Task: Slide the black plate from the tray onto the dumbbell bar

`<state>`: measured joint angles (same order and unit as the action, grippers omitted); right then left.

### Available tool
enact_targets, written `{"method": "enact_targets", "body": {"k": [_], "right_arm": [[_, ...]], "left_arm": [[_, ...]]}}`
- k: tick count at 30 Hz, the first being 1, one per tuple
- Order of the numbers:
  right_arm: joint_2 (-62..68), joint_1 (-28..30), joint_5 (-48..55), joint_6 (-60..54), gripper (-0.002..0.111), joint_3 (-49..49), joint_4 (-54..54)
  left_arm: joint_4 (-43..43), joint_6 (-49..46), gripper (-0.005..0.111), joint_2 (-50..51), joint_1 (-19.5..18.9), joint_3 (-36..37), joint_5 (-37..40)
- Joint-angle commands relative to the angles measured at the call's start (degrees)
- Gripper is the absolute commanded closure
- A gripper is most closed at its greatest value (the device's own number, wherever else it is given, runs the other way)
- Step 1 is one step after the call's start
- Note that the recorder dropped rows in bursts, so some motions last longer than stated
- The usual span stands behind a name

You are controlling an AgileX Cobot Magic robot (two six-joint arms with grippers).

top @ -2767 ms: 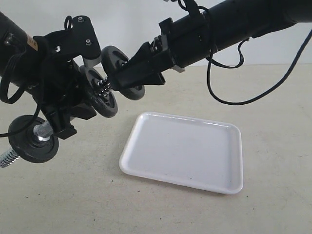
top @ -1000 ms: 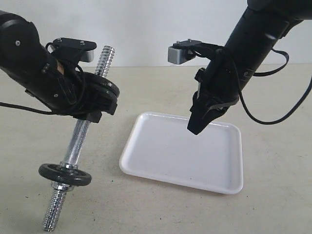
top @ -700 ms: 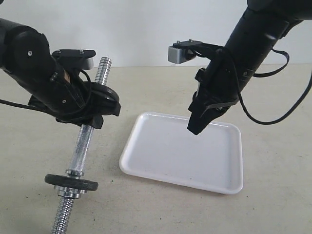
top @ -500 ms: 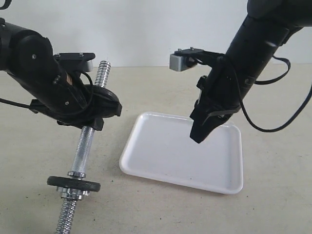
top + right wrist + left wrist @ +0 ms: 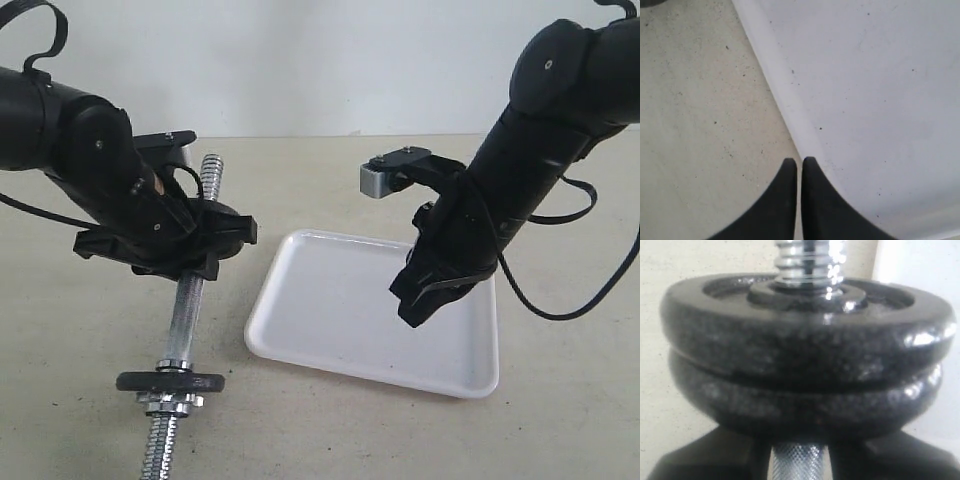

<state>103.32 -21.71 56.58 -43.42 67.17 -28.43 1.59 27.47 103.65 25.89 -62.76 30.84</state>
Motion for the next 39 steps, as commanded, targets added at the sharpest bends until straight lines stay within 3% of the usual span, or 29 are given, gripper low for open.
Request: {"method": "enact_targets", "body": {"k": [1, 12, 39], "right_arm": [[-0.6, -0.3, -3.7, -0.3, 0.109, -1.6, -1.5], [-0.6, -1.0, -8.8, -0.6, 0.109, -2.0, -2.8], [-0.6, -2.8, -12.3, -2.5, 0.109, -2.0, -2.8]], "left_arm": [[-0.4, 1.3, 0.102, -1.3, -1.4, -2.5, -19.5], [-0.3, 1.0, 0.102, 2.0, -4.0, -2.5, -24.1], [-0.1, -4.9, 0.102, 4.1, -4.1, -2.5, -26.3]]}}
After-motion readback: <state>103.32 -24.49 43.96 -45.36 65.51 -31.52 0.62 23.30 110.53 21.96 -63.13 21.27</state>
